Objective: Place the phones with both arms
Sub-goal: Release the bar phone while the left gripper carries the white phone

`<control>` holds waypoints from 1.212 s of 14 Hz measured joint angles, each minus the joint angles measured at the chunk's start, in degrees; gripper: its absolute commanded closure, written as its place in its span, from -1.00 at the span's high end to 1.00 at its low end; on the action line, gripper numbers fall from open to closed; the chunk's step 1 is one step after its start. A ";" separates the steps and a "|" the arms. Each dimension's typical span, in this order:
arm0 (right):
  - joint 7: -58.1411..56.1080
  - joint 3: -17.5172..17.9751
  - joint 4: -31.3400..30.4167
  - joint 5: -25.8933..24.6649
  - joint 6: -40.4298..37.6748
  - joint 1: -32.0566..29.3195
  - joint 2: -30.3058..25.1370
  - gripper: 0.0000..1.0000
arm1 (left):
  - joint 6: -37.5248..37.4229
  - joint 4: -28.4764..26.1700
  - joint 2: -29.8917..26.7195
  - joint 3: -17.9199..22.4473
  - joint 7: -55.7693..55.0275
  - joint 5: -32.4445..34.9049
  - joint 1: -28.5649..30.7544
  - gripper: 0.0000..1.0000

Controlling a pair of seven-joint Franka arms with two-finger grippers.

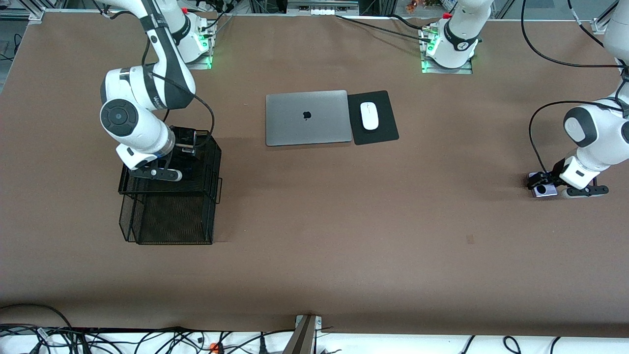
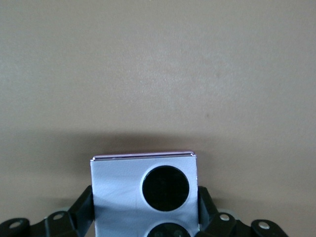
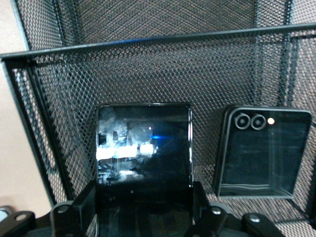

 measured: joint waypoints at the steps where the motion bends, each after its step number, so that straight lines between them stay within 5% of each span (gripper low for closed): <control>1: 0.02 -0.01 0.00 0.08 0.67 0.00 0.47 -0.12 | -0.05 0.21 0.03 -0.18 -1.27 0.00 -0.38 -1.00; 3: 0.05 -0.01 0.01 0.25 1.46 0.00 1.10 0.19 | -1.57 1.07 -0.01 -0.59 -4.36 0.00 -2.01 -1.00; 5: 0.18 -0.10 0.01 1.26 1.51 -0.01 1.30 0.99 | -6.20 2.94 -0.63 -0.87 -7.72 0.00 -4.67 -1.00; 11: 0.17 -0.13 3.00 2.46 1.20 0.02 1.29 1.00 | -18.67 6.10 -6.20 -2.38 -24.88 -0.01 -19.38 -1.00; 17: -0.04 -0.89 16.53 3.67 -12.32 -2.63 1.19 0.99 | -28.68 11.53 -7.11 -7.21 -44.62 -0.12 -36.84 -1.00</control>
